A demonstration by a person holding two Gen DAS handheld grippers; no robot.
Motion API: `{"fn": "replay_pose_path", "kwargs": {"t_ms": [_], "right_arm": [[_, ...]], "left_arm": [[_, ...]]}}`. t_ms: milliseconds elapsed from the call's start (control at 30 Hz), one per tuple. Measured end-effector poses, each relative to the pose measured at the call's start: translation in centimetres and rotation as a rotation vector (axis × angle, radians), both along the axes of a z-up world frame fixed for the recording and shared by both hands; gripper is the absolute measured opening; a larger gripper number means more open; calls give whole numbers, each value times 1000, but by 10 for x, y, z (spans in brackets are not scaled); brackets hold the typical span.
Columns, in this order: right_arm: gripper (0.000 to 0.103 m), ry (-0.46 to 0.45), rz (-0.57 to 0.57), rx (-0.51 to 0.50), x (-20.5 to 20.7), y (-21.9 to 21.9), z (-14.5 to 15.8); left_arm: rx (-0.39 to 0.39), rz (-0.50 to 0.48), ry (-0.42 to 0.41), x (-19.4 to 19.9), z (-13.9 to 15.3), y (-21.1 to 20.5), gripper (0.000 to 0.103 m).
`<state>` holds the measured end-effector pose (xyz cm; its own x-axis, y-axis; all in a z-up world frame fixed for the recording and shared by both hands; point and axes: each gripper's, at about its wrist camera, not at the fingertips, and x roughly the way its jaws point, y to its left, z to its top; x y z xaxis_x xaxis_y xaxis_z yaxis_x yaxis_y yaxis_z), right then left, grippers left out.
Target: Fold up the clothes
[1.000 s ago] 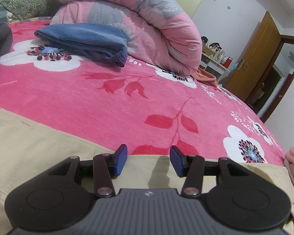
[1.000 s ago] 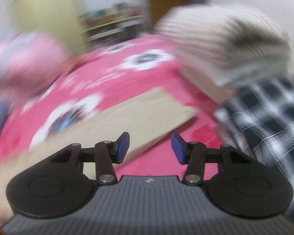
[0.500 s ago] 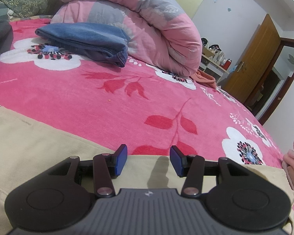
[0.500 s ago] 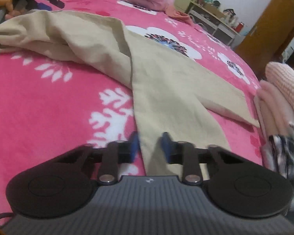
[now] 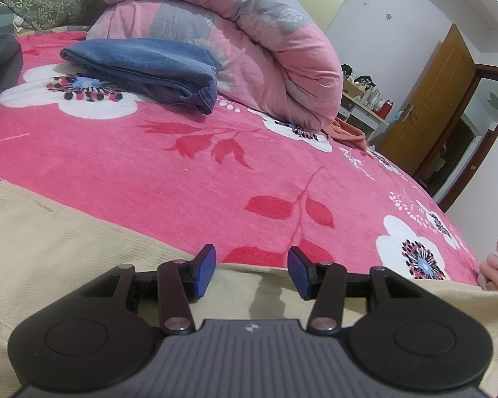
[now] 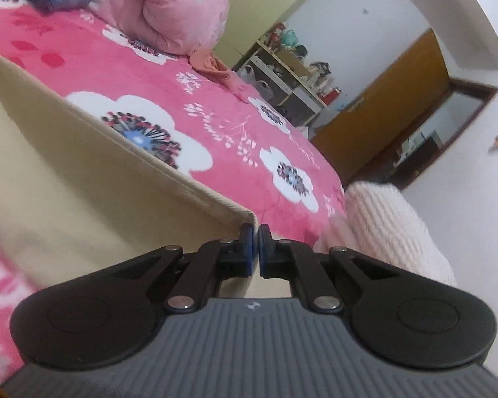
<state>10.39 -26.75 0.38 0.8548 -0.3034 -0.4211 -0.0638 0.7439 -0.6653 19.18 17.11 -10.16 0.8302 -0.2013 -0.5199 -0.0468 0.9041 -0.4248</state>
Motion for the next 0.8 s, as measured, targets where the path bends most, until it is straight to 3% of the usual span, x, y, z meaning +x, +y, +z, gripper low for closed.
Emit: {"fn": "replay_pose_path", "kwargs": {"t_ms": [233,467,700,800], "right_arm": [[2,76,24,18,75,-10,-4],[2,191,19,67,134,-18,-50],[2,256,18,136,164,-24,-98],[2,243,19,156,165,-25,-98]], "left_arm": [[4,2,1,0,0,0,49],[11,4,1,0,0,0,50],[15,5,1,-1,1,-1,49],[14,6,1,-1,0,-1,49]]}}
